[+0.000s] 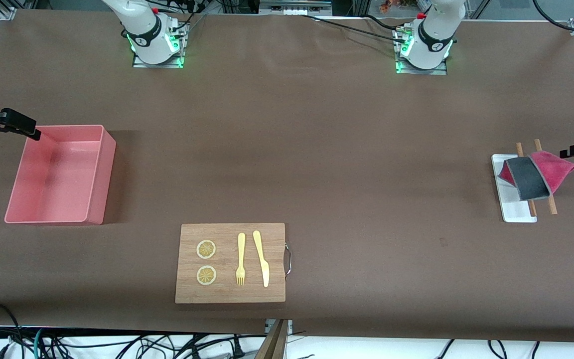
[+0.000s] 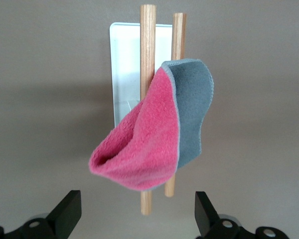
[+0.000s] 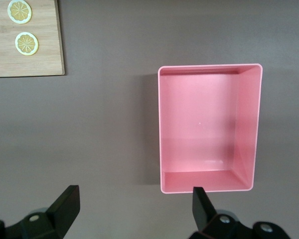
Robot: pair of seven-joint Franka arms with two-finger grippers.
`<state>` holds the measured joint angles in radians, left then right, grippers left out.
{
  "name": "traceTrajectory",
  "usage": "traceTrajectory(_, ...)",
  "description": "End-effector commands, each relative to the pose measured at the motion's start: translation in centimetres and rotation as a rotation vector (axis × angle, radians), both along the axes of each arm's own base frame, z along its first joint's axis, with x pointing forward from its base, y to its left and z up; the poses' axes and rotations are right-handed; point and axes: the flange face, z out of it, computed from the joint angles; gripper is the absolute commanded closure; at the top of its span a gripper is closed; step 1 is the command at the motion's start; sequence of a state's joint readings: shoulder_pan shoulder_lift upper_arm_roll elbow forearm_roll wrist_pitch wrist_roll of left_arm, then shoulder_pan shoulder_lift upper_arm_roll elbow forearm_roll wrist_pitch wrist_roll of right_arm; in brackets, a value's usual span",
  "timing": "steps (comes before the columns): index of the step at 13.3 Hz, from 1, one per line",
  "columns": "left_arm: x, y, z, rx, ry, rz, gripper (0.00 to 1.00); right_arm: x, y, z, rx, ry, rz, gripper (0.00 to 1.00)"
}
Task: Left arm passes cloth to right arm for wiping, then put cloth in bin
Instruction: 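Lower the left gripper onto the pink-and-grey cloth and grasp it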
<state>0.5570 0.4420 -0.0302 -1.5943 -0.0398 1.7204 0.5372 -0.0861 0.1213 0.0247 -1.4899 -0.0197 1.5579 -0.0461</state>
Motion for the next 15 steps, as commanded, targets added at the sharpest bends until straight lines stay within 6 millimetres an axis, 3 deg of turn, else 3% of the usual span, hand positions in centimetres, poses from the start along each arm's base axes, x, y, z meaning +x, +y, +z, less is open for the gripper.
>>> traceTrajectory(1,0.9,0.4,-0.5,-0.011,-0.04,-0.014,0.0,-0.1,-0.2,0.6,0.016,0.001,0.002,0.0)
traceTrajectory(4,1.1,0.4,-2.5,-0.026,-0.023,-0.016,0.02,-0.1,-0.2,0.6,0.016,0.001,0.002,0.0)
traceTrajectory(8,1.7,0.2,-3.8,-0.03,-0.035,-0.048,0.49,-0.1,-0.2,0.5,0.016,0.003,0.001,0.0)
traceTrajectory(10,1.8,0.3,-4.2,-0.034,-0.039,-0.065,0.86,-0.1,-0.3,0.6,0.016,0.001,0.001,0.0)
traceTrajectory(11,1.8,0.4,-3.9,-0.034,-0.047,-0.073,1.0,-0.1,-0.3,0.6,0.016,0.001,0.001,0.0)
traceTrajectory(15,2.4,0.7,-1.5,-0.021,-0.065,-0.082,1.0,-0.1,-0.4,0.6,0.017,0.001,-0.001,0.0)
